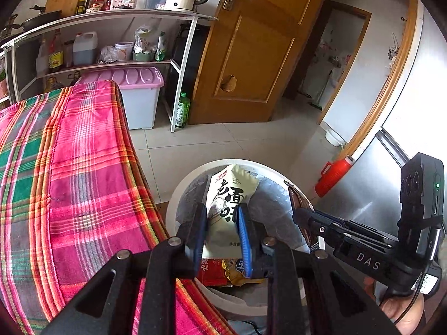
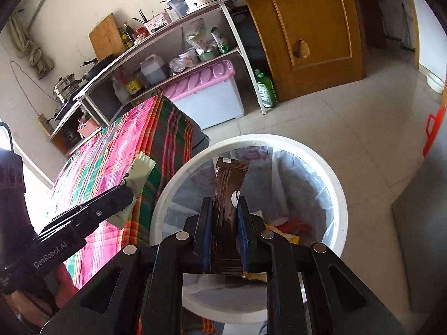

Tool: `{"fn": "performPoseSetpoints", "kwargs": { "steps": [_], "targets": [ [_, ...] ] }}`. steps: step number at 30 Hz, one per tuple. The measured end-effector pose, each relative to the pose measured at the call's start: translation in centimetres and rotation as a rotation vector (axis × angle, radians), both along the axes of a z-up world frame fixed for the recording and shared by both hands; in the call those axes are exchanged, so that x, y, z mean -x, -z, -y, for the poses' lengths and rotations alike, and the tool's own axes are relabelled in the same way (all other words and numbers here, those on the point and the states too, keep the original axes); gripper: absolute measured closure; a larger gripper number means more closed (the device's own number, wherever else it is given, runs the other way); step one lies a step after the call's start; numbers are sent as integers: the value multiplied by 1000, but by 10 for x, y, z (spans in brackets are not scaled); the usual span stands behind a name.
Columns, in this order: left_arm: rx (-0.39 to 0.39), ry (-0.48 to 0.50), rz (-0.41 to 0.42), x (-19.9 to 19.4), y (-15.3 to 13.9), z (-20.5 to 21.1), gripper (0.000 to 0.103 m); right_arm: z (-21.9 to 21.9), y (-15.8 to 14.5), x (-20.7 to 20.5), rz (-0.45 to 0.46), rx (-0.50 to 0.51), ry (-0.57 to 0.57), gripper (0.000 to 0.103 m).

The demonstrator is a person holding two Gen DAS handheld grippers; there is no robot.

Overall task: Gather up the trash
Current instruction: 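Open left tool to drop the packet while right tool drops the chocolate bar into the bin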

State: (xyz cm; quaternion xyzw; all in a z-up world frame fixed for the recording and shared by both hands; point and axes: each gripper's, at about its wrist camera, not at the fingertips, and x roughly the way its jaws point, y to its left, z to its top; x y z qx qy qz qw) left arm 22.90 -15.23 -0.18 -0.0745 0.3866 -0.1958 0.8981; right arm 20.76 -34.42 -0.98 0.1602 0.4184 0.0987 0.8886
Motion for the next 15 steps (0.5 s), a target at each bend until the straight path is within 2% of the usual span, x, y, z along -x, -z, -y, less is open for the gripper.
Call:
{"fn": "performPoseSetpoints", "kwargs": {
  "steps": [8, 12, 15],
  "targets": [
    [4, 10, -33, -10, 8, 13, 79, 6, 8, -6, -27, 2, 13, 84],
    [6, 11, -29, -8, 6, 11, 79, 5, 8, -5, -25, 5, 11, 78],
    [4, 9, -17, -5, 2, 8, 79, 3, 5, -3, -18, 6, 9, 77]
  ]
}}
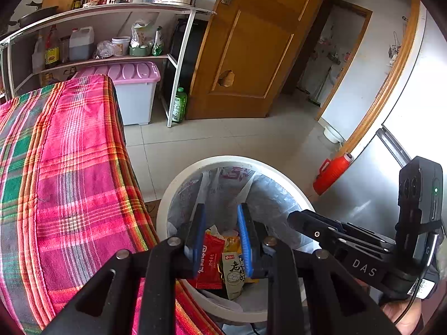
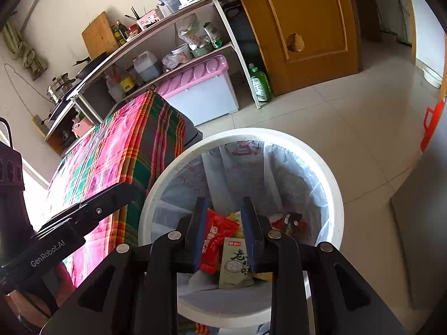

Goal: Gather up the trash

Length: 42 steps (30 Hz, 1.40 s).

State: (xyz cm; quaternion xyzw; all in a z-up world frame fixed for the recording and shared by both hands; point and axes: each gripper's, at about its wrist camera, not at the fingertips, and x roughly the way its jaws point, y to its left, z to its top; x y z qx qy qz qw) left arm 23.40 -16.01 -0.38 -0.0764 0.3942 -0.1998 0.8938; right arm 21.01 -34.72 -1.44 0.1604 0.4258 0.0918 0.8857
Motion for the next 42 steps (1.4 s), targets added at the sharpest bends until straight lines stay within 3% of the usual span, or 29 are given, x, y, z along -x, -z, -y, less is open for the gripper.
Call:
{"fn": "performPoseSetpoints", "kwargs": {
  "steps": [21, 25, 30, 35, 42],
  "targets": [
    [6, -45, 107, 63, -36, -47, 75, -42, -45, 68, 124, 86, -49, 72],
    [3, -59, 123, 79, -39, -57, 67, -49, -50, 84, 144, 102, -58, 69],
    [-12, -71, 142, 99, -41, -67, 65, -58, -55, 104, 165, 116, -70, 62],
    [-29, -87, 165, 121, -44, -75, 58, -68, -57, 125, 188, 141, -88, 60],
    [-52, -101, 188, 145, -43, -82, 57, -78, -56, 149, 219, 193, -103, 60]
  ]
}}
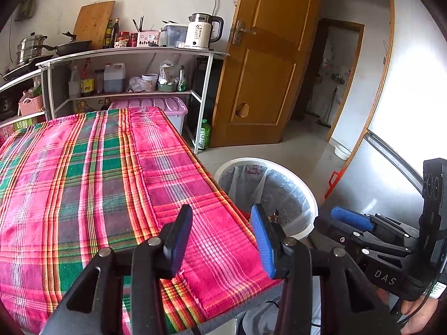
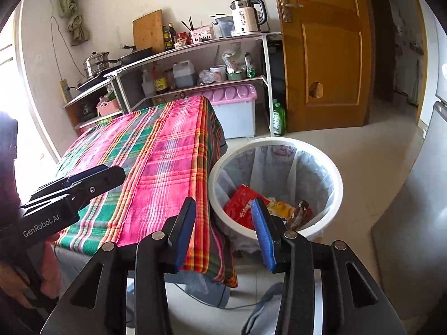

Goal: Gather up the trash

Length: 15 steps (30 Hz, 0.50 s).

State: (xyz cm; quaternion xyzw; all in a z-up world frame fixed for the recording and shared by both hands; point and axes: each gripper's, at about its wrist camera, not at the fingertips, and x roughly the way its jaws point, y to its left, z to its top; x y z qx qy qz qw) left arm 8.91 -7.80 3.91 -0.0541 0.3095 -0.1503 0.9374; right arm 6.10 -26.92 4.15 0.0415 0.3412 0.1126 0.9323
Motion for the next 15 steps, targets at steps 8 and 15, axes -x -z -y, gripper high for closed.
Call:
{"fn": "performPoseSetpoints", "kwargs": {
  "steps": [8, 15],
  "targets": [
    [1, -14, -2, 19, 4, -8, 55, -1, 0, 18, 28, 23, 5, 60],
    [-5, -27, 0, 29, 7, -10, 55, -1, 2, 26, 35, 23, 6, 59]
  ]
}}
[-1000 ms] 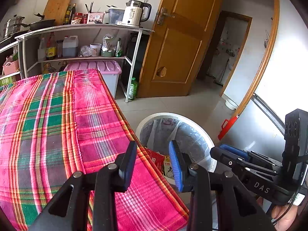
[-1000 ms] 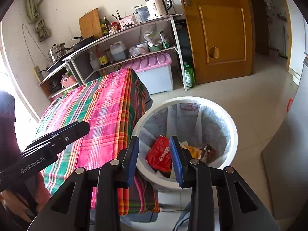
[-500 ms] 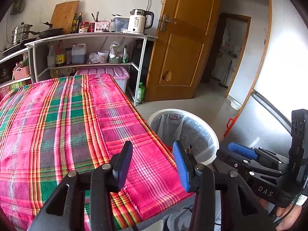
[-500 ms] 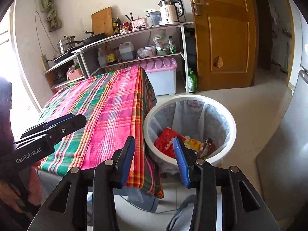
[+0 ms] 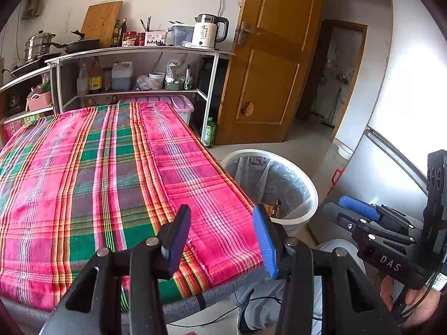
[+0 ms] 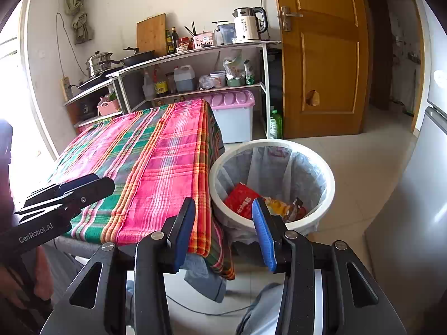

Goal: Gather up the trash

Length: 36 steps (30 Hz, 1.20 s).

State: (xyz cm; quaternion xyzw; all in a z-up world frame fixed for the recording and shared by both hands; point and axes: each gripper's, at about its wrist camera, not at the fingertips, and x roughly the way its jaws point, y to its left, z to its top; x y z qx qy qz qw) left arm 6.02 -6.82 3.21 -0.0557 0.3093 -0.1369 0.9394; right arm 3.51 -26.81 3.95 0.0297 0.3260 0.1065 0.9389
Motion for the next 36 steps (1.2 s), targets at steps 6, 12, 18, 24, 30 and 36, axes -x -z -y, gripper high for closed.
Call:
{"fn": "performPoseSetpoints", "kwargs": {
  "steps": [6, 12, 18, 24, 30, 36],
  "targets": [
    [-7, -8, 4, 5, 3, -1, 55, 1, -1, 3, 7, 4, 6, 59],
    [-15, -6, 5, 10, 5, 3, 55, 0, -1, 5, 7, 9, 7, 59],
    [-15, -7, 8, 12, 4, 2, 55, -2, -2, 7, 14, 14, 7, 59],
    [-19, -8, 9, 12, 5, 4, 55, -2, -1, 8, 14, 16, 3, 59],
    [-19, -8, 11, 13, 4, 4, 54, -2, -1, 10, 13, 16, 4, 59],
    [-19, -9, 9, 14, 4, 5, 54, -2, -1, 10, 13, 16, 3, 59]
  ]
}}
